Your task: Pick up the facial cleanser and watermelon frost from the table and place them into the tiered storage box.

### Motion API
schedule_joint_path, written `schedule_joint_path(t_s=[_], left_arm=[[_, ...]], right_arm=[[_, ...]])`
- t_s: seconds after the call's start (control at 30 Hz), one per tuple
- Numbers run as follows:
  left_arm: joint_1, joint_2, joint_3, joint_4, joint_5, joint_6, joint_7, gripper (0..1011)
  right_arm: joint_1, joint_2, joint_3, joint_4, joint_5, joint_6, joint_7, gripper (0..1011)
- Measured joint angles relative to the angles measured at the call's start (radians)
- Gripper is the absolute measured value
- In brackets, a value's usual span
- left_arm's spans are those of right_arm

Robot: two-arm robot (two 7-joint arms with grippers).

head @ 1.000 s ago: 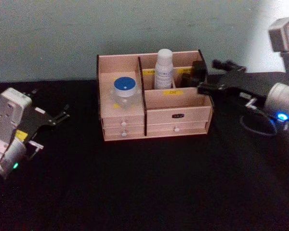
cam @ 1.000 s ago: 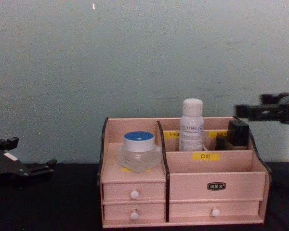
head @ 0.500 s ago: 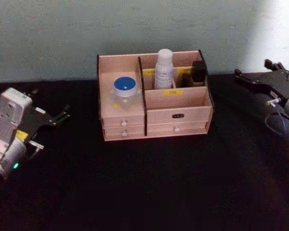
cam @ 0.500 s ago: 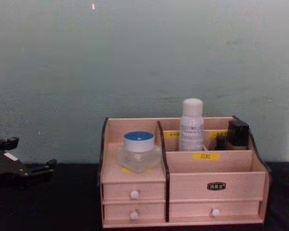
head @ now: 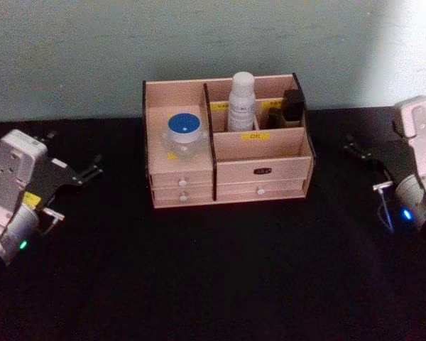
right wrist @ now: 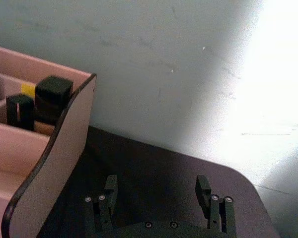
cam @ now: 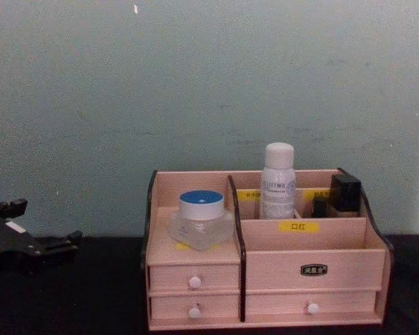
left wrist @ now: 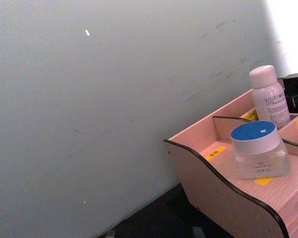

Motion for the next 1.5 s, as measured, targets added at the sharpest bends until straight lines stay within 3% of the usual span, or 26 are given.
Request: schedule_joint_path(t_s=[0.23,1.5], left_arm=[[0.000,0.000,0.000,0.000,0.000,0.000,0.000,1001],[0.000,0.000,0.000,0.000,0.000,0.000,0.000,1001]], right_arm=[[0.011,-0.031,0.001,0.050,-0.031,-0.020,-0.016,1002],[0.009,-0.024,-0.003,0.039,-0.029,-0.017,-0.014,1003]])
